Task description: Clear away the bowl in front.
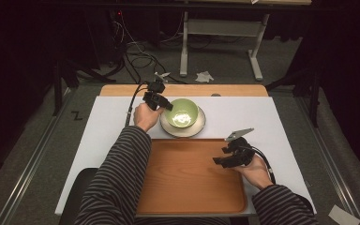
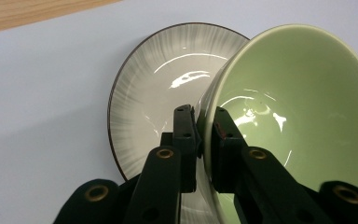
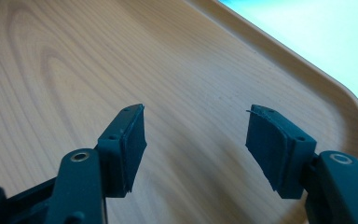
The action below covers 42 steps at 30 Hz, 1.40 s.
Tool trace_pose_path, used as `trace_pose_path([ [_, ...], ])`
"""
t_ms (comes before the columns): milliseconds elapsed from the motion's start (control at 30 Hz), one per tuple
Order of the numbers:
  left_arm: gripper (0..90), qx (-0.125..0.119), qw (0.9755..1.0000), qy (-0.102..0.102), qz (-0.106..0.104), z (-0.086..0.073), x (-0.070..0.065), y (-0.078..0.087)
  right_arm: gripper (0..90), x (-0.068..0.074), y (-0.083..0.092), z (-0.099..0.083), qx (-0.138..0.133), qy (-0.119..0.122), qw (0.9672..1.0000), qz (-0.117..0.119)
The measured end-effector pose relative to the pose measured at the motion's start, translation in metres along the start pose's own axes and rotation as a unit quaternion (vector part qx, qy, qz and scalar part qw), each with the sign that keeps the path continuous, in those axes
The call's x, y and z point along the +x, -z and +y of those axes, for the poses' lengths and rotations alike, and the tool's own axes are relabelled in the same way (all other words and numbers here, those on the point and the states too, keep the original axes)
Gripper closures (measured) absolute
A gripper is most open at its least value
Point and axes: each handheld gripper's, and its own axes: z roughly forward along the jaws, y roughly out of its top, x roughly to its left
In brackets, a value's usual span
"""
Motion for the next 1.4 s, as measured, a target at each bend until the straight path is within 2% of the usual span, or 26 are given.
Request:
trace_pose_path([
  [100,83.2,0.002,1.0000,-0.006,-0.001,-0.001,-0.002,0.002,39.1,0.000,0.000,0.000,0.000,0.005,1.0000,0.000],
  [367,83.2,0.003,0.9998,-0.011,-0.016,-0.001,-0.007,0.012,39.0,0.000,0.000,0.000,0.000,-0.003,1.0000,0.000],
  [467,83.2,0.004,0.9996,-0.019,-0.022,-0.002,-0.010,0.020,39.0,0.000,0.000,0.000,0.000,0.007,1.0000,0.000],
  [533,83.2,0.006,0.9994,-0.023,-0.026,-0.003,-0.012,0.024,39.1,0.000,-0.001,0.000,0.000,0.001,1.0000,0.001],
  [633,83.2,0.006,0.9992,-0.026,-0.030,-0.003,-0.015,0.028,39.1,0.000,0.000,0.000,0.001,0.005,1.0000,-0.001],
  [767,83.1,0.008,0.9987,-0.031,-0.041,-0.005,-0.018,0.034,39.1,0.000,0.000,0.000,0.001,0.006,1.0000,-0.001],
  [933,83.1,0.006,0.9979,-0.027,-0.058,-0.008,-0.025,0.043,39.0,0.001,0.000,0.000,0.002,-0.006,1.0000,0.001],
  [1067,83.1,0.011,0.9973,-0.030,-0.065,-0.009,-0.027,0.048,39.1,0.001,0.000,0.000,0.001,-0.001,1.0000,0.001],
  [1200,83.2,0.017,0.9962,-0.044,-0.074,-0.012,-0.032,0.056,39.0,0.000,0.000,0.000,0.001,0.007,1.0000,-0.002],
  [1233,83.2,0.017,0.9962,-0.044,-0.074,-0.012,-0.032,0.056,39.0,0.001,0.000,0.000,0.000,0.000,1.0000,-0.001],
  [1300,83.2,0.018,0.9959,-0.041,-0.078,-0.013,-0.032,0.059,39.0,0.000,0.000,0.000,0.001,0.006,1.0000,-0.001],
  [1400,83.2,0.019,0.9954,-0.042,-0.084,-0.016,-0.032,0.066,39.0,0.001,0.000,0.000,0.000,0.002,1.0000,-0.002],
])
